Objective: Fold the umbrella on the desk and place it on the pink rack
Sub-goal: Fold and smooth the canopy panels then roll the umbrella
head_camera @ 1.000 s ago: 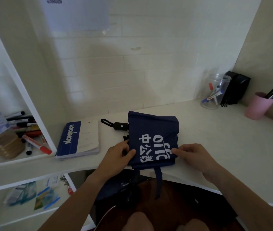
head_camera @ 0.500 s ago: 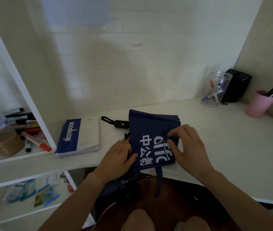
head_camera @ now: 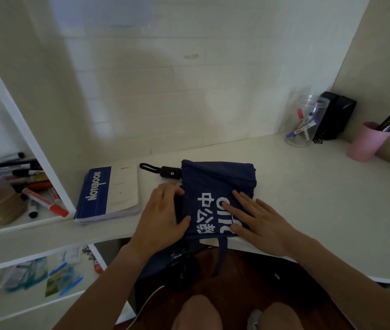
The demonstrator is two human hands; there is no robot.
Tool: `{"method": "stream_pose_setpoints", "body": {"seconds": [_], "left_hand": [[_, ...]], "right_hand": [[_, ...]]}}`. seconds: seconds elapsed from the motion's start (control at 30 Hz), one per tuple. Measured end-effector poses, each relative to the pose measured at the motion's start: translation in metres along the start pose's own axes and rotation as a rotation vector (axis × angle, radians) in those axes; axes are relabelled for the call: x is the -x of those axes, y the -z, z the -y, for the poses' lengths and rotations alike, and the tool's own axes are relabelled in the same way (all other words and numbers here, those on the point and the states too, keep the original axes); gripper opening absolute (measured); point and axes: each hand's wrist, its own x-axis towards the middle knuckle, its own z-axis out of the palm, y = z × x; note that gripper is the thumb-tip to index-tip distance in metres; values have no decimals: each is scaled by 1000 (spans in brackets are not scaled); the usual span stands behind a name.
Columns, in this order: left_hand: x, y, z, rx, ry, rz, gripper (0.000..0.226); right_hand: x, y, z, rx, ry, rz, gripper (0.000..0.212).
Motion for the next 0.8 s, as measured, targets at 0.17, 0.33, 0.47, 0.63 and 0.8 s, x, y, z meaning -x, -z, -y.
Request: {"method": "stream_pose_setpoints", "body": {"seconds": [0.17,0.33,0.47,0.63,0.8], "left_hand": [[-8,-13,-37,-295,-338,149,53],[8,-35,-17,-356,-253,417,57],[9,-35,-20,-371,-252,404,54],[9,-32,-21,-344,-239,401,52],[11,-35,-20,-311,-235,376,50]], "right_hand": [[0,2,2,8,8,4,60],[-4,34,5,-157,-17,-97,59],[-47,81,-11,-219,-149,-567,43],[-105,102,-31,-379,-296,-161,39],[-114,115,-29,-561,-241,-359,10]]}}
